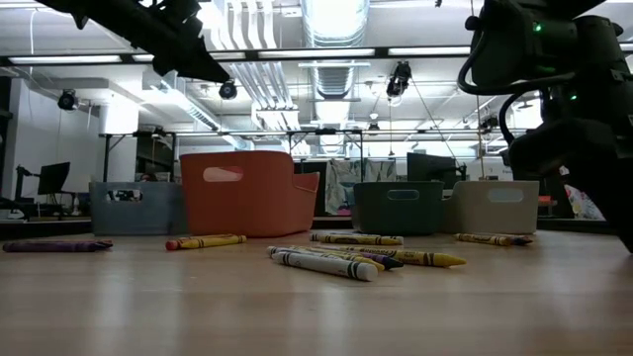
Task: Sort crayons
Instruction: Put the purple crayon into the blue bin
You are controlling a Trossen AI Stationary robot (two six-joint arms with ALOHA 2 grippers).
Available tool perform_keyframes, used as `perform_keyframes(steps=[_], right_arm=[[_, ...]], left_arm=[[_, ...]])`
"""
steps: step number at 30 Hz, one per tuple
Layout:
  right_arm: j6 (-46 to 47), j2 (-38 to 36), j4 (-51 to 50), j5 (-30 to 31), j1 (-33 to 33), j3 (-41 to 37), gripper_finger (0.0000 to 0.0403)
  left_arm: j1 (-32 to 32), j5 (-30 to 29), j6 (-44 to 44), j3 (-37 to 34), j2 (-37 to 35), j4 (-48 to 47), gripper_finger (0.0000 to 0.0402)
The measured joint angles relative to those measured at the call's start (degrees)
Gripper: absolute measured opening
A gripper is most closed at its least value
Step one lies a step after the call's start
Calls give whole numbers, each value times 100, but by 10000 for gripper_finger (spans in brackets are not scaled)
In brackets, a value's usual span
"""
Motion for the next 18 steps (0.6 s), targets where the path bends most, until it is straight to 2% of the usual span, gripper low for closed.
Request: perform_keyframes(steps=[18], right_arm=[[-134, 9, -7, 268, -42, 0, 36]], left_arm=[[0, -1, 2, -2, 0, -2, 80]])
